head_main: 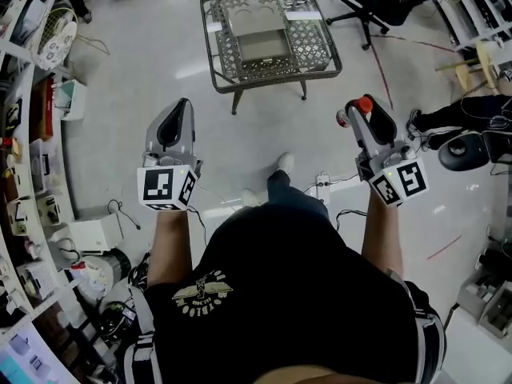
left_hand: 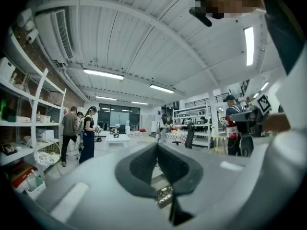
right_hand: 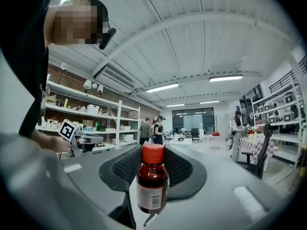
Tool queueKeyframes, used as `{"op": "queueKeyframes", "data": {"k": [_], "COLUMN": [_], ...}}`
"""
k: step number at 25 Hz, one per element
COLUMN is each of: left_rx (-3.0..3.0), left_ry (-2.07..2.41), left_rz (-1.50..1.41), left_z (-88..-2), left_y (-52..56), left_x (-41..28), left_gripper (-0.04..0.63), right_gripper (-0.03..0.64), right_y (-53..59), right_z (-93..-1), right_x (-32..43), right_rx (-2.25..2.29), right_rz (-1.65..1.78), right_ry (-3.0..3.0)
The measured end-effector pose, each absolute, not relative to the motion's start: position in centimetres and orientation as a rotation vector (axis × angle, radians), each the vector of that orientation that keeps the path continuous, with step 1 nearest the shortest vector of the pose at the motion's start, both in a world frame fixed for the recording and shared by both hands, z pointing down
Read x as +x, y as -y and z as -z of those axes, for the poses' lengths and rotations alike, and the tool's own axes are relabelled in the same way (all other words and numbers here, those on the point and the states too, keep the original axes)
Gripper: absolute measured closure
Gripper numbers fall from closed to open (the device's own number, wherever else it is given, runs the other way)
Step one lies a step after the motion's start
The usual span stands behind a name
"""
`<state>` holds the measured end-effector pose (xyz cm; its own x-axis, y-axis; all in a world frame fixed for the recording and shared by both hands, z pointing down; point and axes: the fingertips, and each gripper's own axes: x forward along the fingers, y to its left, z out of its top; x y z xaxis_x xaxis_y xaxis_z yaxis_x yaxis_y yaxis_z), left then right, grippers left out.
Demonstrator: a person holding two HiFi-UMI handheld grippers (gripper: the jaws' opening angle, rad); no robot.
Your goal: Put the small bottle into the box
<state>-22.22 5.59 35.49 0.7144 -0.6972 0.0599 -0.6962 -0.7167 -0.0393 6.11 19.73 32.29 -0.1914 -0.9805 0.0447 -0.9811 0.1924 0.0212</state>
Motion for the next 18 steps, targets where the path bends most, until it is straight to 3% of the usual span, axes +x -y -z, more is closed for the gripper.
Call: {"op": "queueKeyframes", "data": {"k": [18], "left_rx": [-2.87], "left_ry": [-1.287], "left_rz": [0.058], "left_z": [-35.6], "left_y": [2.0], "left_x": [-15.4], "left_gripper": [0.595], "right_gripper": [0.457], "right_y": [-12.5], "right_z": [-31.9], "right_x": [14.4], "right_rx": [1.946], "right_rz": [-0.037], "right_ry": [2.44]}}
